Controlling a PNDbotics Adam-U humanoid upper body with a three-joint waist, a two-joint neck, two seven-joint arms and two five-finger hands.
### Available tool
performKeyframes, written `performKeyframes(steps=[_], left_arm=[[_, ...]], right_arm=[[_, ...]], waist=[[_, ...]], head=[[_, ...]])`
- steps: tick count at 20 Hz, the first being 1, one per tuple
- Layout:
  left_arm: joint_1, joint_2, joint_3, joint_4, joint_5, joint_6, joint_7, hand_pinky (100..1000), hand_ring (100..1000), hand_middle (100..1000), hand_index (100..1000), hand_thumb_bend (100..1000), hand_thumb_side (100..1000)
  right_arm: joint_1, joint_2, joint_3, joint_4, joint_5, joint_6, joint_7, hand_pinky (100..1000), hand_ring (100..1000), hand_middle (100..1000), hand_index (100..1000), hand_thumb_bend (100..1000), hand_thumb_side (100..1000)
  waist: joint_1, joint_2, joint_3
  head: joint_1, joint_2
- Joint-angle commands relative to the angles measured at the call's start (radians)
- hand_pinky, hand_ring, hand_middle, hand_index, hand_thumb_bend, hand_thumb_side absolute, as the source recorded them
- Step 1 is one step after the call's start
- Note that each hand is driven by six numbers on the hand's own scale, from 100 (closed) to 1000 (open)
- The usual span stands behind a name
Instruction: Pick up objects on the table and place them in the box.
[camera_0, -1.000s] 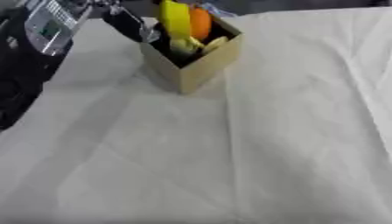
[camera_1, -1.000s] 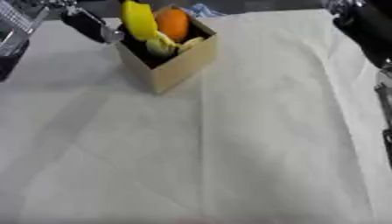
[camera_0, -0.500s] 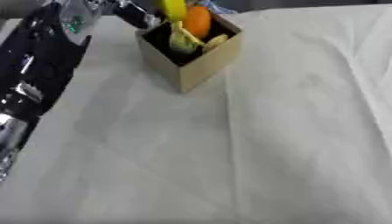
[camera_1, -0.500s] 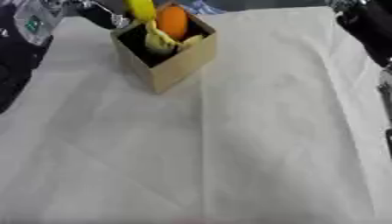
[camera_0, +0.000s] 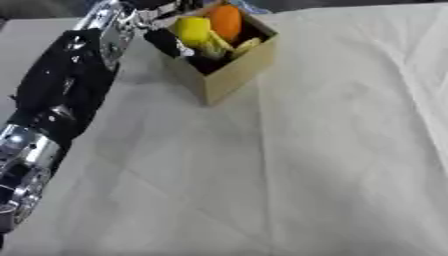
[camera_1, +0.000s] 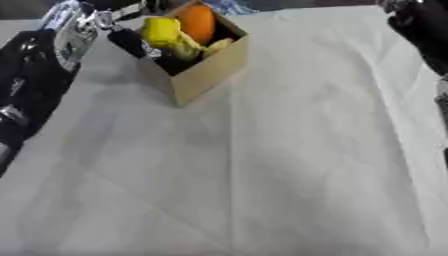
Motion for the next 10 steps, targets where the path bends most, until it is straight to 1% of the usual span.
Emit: performKeyframes(steps=[1,2,3,4,5,6,9,10], left_arm=[[-0.021,0.025,0.019,-0.057,0.021,0.004,0.013,856,829,811,941,530,510],[-0.02,0.03,0.02,-0.077,0.037,0.007,0.011,853,823,804,933,483,494],[-0.019,0.036,0.02,-0.102,0.057,0.012,0.01,849,818,796,922,431,458],[-0.016,0.043,0.02,-0.13,0.075,0.021,0.01,847,814,791,916,403,437],[-0.013,0.052,0.02,-0.165,0.095,0.03,0.012,847,812,787,912,383,434],[-0.007,0.061,0.018,-0.198,0.116,0.04,0.01,845,804,776,903,331,434],[0.024,0.1,0.017,-0.354,0.215,0.078,0.02,839,779,743,871,204,376],[0.043,0.115,0.018,-0.423,0.268,0.097,0.031,834,761,720,855,174,391]], right_arm=[[-0.006,-0.007,-0.007,-0.02,-0.004,0.002,-0.001,922,886,634,806,100,645],[-0.005,-0.007,-0.007,-0.02,-0.004,0.002,-0.002,922,886,634,806,100,645],[-0.003,-0.006,-0.007,-0.02,-0.004,0.002,-0.002,922,886,634,806,100,645],[-0.002,-0.005,-0.007,-0.021,-0.004,0.002,-0.003,922,886,634,806,100,645],[-0.001,-0.005,-0.008,-0.021,-0.004,0.002,-0.004,922,886,634,806,100,644],[0.0,-0.006,-0.008,-0.021,-0.003,0.002,-0.005,922,886,633,806,100,643],[0.002,-0.007,-0.011,-0.024,-0.001,0.0,-0.01,921,886,634,806,100,641],[0.001,-0.007,-0.011,-0.025,0.0,-0.001,-0.011,921,886,634,806,100,640]], waist=[[-0.003,-0.028,0.003],[-0.004,-0.03,0.004],[-0.004,-0.033,0.006],[-0.004,-0.035,0.007],[-0.005,-0.037,0.009],[-0.005,-0.039,0.011],[-0.004,-0.044,0.018],[-0.004,-0.044,0.021]], head=[[-0.005,-0.005],[-0.007,-0.004],[-0.009,-0.002],[-0.01,-0.001],[-0.012,0.001],[-0.014,0.002],[-0.021,0.006],[-0.022,0.006]])
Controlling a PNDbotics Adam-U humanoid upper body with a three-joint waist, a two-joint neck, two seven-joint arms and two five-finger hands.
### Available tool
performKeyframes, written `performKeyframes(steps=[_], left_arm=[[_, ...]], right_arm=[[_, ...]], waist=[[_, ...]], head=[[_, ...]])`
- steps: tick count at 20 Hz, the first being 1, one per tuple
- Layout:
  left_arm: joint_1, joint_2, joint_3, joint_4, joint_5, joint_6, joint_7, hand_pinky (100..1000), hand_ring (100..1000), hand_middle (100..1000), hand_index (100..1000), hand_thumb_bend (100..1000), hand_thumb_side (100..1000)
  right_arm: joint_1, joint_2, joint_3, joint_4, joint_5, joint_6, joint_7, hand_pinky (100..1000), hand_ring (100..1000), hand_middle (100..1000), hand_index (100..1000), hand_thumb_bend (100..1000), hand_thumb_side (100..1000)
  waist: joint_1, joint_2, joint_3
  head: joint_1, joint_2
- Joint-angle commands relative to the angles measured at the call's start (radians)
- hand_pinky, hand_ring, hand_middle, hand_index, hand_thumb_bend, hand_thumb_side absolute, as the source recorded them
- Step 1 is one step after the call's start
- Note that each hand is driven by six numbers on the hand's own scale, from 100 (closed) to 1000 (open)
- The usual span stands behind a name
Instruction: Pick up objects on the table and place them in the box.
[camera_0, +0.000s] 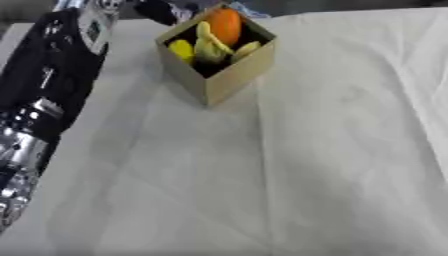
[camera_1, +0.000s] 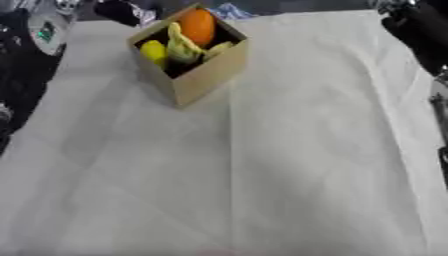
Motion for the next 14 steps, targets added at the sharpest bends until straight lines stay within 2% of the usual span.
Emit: performKeyframes(steps=[1,2,3,6,8,11,14], left_arm=[[0.029,0.074,0.013,-0.225,0.158,0.055,0.038,831,749,702,842,155,399],[0.06,0.092,0.016,-0.312,0.233,0.081,0.063,829,740,694,830,100,490],[0.099,0.112,0.023,-0.408,0.313,0.105,0.097,828,736,686,824,136,384],[0.246,0.152,0.066,-0.689,0.54,0.18,0.221,827,721,681,823,127,450],[0.351,0.161,0.105,-0.836,0.672,0.22,0.31,831,729,699,837,139,498],[0.51,0.168,0.156,-0.983,0.82,0.242,0.42,834,722,694,842,144,559],[0.647,0.164,0.193,-1.04,0.897,0.247,0.477,831,707,675,829,100,643]], right_arm=[[-0.01,-0.009,-0.012,-0.024,0.001,-0.002,-0.009,920,885,634,806,100,637],[-0.013,-0.008,-0.013,-0.026,0.001,-0.003,-0.012,920,884,635,805,100,644],[-0.017,-0.007,-0.014,-0.03,0.002,-0.006,-0.016,919,884,635,806,100,630],[-0.028,-0.005,-0.016,-0.036,0.018,-0.015,-0.034,918,884,638,808,100,626],[-0.036,-0.001,-0.013,-0.036,0.025,-0.019,-0.043,918,884,642,810,100,625],[-0.046,0.006,-0.013,-0.034,0.034,-0.026,-0.057,918,885,648,813,100,623],[-0.046,0.017,-0.014,-0.03,0.045,-0.03,-0.07,918,886,653,814,100,624]], waist=[[-0.003,-0.025,0.005],[-0.003,-0.024,0.006],[-0.003,-0.024,0.008],[-0.006,-0.021,0.012],[-0.01,-0.018,0.015],[-0.018,-0.015,0.02],[-0.024,-0.012,0.026]], head=[[-0.006,0.004],[-0.007,0.004],[-0.008,0.004],[-0.018,0.003],[-0.025,0.0],[-0.035,-0.006],[-0.04,-0.013]])
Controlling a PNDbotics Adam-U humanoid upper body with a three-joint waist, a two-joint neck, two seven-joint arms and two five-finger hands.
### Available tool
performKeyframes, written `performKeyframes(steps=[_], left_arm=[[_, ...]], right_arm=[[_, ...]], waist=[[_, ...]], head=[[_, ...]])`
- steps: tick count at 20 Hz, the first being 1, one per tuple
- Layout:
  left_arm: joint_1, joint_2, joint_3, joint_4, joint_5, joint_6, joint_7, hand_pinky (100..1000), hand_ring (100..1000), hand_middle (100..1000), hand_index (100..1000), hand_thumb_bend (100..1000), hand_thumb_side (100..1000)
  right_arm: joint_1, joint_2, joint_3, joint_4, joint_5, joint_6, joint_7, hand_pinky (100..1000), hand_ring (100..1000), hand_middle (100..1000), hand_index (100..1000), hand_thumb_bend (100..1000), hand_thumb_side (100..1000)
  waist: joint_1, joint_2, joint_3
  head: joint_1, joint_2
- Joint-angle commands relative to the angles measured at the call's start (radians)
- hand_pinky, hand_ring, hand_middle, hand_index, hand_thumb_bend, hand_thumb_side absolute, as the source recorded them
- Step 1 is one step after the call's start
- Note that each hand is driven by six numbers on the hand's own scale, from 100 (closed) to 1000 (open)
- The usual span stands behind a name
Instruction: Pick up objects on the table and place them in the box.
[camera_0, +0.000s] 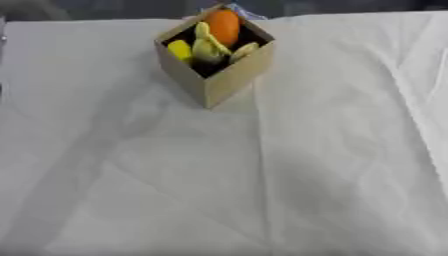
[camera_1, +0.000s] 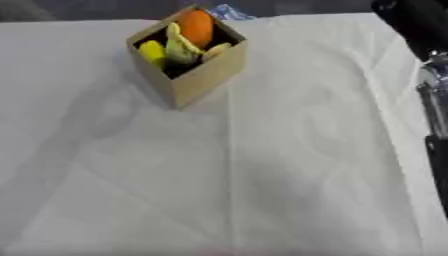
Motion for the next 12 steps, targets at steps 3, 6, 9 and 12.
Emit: performKeyframes(steps=[3,6,9,12], left_arm=[[0.153,-0.003,0.067,-0.069,0.097,0.017,0.056,833,695,663,827,100,726],[0.25,-0.044,0.092,-0.059,0.148,0.007,0.052,839,694,662,830,100,774],[0.307,-0.075,0.112,-0.047,0.211,-0.019,0.056,851,704,672,838,100,797],[0.347,-0.095,0.128,-0.033,0.263,-0.041,0.057,858,712,681,850,117,802]], right_arm=[[-0.014,0.012,-0.008,-0.011,0.016,-0.005,-0.016,918,887,657,816,100,625],[-0.013,0.031,-0.01,-0.009,0.02,-0.008,-0.024,919,888,664,818,100,626],[-0.005,0.04,-0.013,-0.005,0.024,-0.012,-0.034,920,891,673,821,100,627],[0.007,0.045,-0.017,0.002,0.025,-0.015,-0.046,922,899,686,827,100,626]], waist=[[-0.007,-0.011,0.007],[-0.012,-0.009,0.01],[-0.012,-0.007,0.012],[-0.011,-0.006,0.012]], head=[[-0.004,-0.017],[-0.008,-0.022],[-0.01,-0.026],[-0.014,-0.029]])
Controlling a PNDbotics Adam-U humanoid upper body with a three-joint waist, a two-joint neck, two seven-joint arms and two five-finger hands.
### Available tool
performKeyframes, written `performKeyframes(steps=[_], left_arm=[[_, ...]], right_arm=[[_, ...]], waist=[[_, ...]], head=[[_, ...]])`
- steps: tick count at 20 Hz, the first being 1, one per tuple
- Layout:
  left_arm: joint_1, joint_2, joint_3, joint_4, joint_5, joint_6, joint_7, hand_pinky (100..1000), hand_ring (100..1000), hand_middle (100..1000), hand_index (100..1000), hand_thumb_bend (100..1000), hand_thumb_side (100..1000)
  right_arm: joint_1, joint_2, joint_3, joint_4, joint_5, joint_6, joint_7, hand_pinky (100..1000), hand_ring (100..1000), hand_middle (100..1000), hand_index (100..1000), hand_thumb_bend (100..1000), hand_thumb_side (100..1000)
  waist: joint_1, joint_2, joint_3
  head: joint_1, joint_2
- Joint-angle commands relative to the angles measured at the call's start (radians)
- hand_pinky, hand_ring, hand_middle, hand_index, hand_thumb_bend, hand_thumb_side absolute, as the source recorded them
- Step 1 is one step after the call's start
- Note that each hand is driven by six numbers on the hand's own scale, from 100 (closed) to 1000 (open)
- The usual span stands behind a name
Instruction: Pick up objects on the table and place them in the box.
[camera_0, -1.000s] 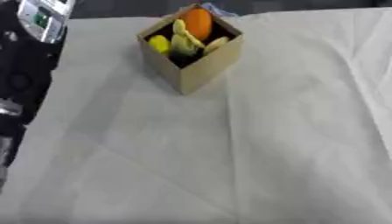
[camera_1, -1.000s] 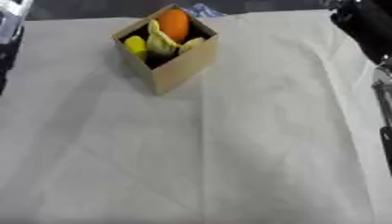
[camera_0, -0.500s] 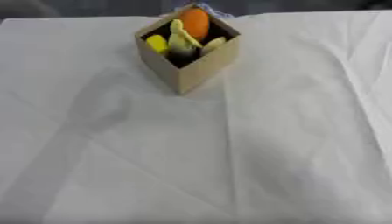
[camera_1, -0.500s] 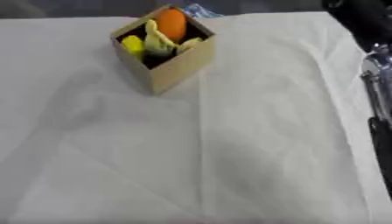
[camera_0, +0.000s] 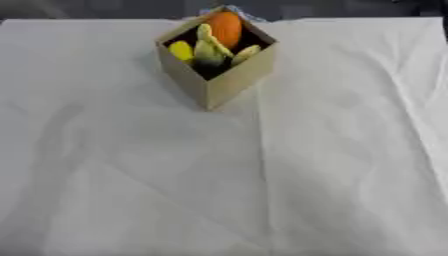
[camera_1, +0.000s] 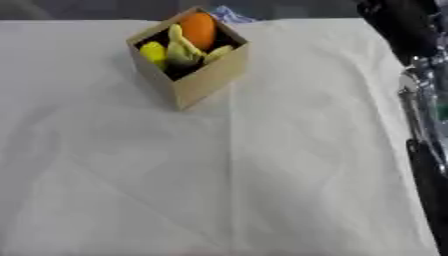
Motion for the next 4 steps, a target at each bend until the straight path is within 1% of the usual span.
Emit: performKeyframes(steps=[1,4], left_arm=[[0.017,-0.004,0.028,0.003,0.054,-0.026,0.002,858,713,682,852,118,797],[0.039,-0.02,0.039,0.008,0.079,-0.04,0.0,856,706,670,847,109,803]], right_arm=[[-0.001,-0.005,-0.016,0.0,0.005,-0.003,-0.015,923,902,688,829,100,606],[0.012,-0.005,-0.019,0.007,0.006,0.0,-0.012,924,905,689,829,100,627]], waist=[[0.002,-0.013,0.0],[0.004,-0.012,0.0]], head=[[-0.005,-0.016],[-0.008,-0.016]])
